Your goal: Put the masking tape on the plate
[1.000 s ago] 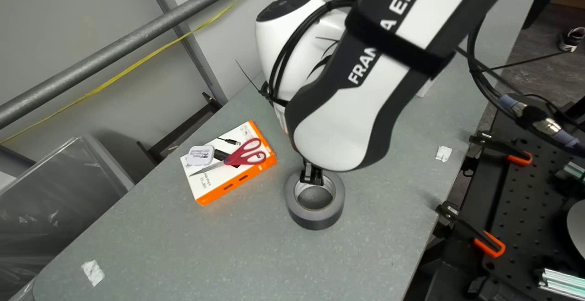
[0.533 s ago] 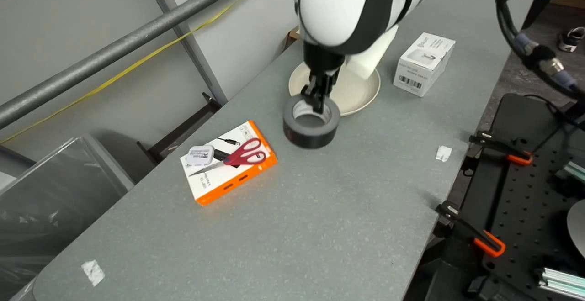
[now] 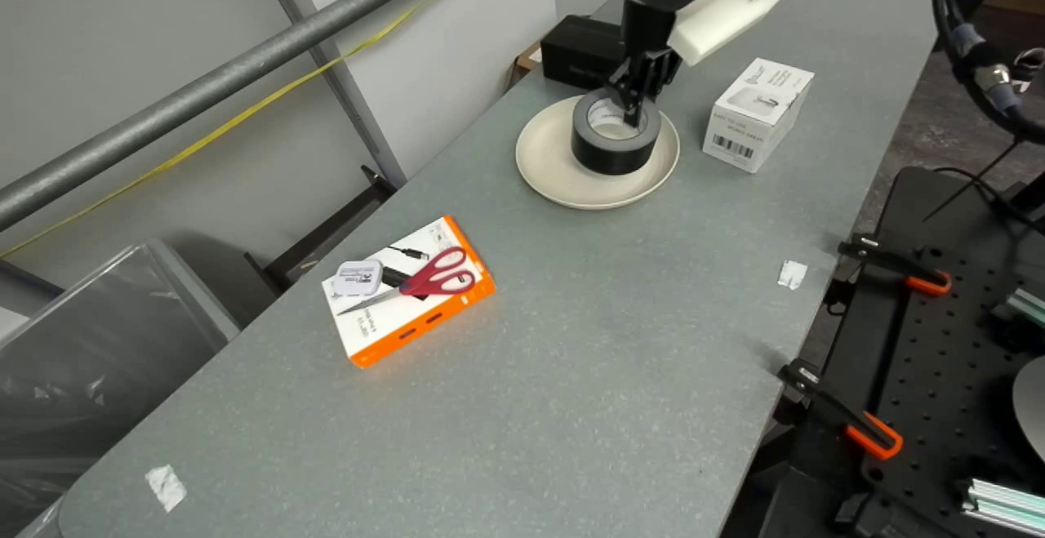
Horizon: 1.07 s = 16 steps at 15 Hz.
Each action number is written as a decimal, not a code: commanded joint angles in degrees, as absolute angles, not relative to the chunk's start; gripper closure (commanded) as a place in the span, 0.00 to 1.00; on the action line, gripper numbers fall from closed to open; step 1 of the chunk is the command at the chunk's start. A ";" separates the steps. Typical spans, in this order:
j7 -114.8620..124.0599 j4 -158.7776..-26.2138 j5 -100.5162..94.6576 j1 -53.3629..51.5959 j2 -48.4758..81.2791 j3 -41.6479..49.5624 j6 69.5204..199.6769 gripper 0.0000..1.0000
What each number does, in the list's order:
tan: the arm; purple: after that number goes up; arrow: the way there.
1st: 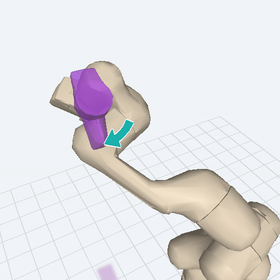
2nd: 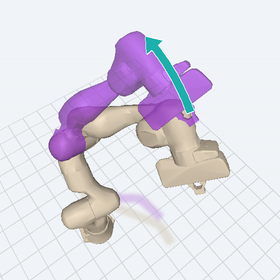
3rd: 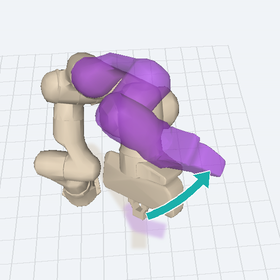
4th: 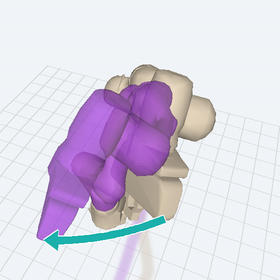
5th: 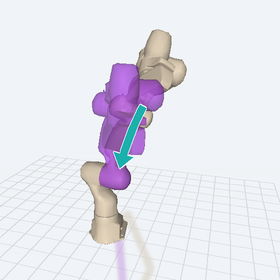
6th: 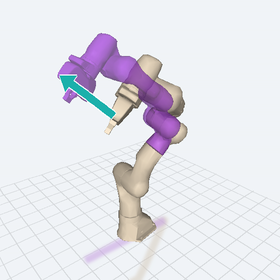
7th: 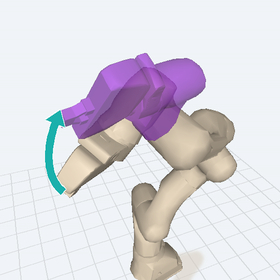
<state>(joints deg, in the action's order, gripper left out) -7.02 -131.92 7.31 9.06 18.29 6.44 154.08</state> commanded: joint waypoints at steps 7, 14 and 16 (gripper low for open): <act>1.40 -119.48 7.82 10.10 30.47 7.06 151.56 0.94; 2.68 -116.74 8.14 10.18 33.03 6.18 150.72 0.33; 2.84 -116.68 8.16 10.13 32.81 6.03 150.96 0.19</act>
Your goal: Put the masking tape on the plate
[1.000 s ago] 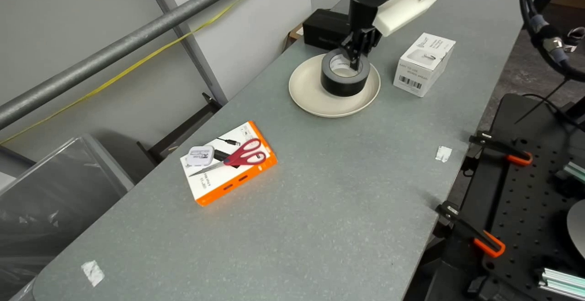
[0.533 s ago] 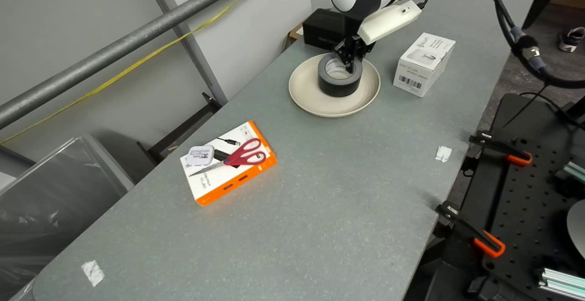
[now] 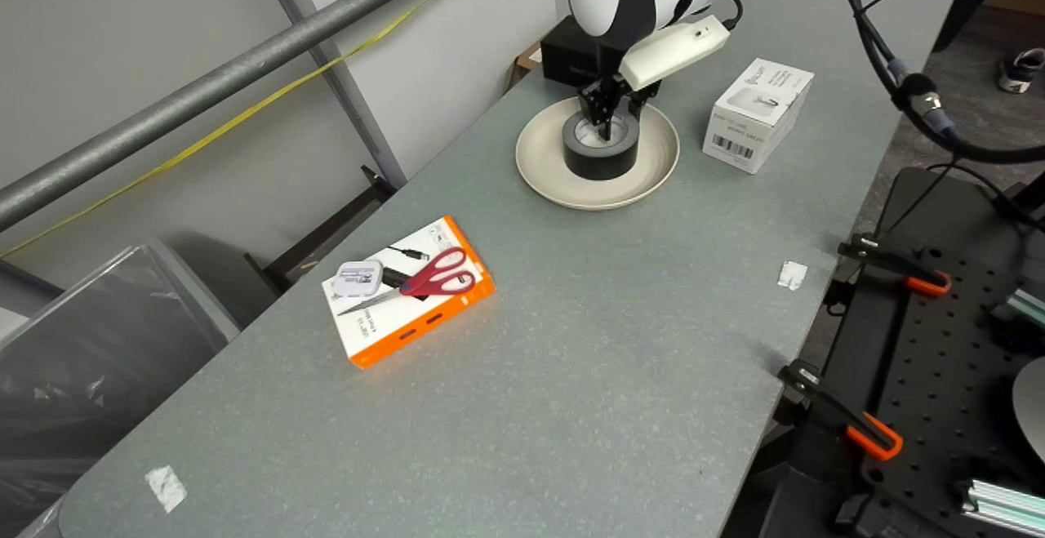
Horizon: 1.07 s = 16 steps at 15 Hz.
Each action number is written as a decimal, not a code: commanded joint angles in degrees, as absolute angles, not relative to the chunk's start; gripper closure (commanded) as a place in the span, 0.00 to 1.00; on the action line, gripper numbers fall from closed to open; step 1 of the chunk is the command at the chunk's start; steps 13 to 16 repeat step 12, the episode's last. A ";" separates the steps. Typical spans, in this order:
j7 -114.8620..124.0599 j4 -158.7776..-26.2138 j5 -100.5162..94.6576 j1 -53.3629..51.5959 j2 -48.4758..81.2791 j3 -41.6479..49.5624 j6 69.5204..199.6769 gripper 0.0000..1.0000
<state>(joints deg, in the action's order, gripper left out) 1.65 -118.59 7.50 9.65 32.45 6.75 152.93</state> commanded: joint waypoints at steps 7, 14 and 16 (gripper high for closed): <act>2.11 -117.88 7.25 9.86 32.39 6.05 152.10 0.00; 2.10 -118.03 7.21 9.83 32.38 6.06 151.86 0.00; 2.10 -118.03 7.21 9.83 32.38 6.06 151.86 0.00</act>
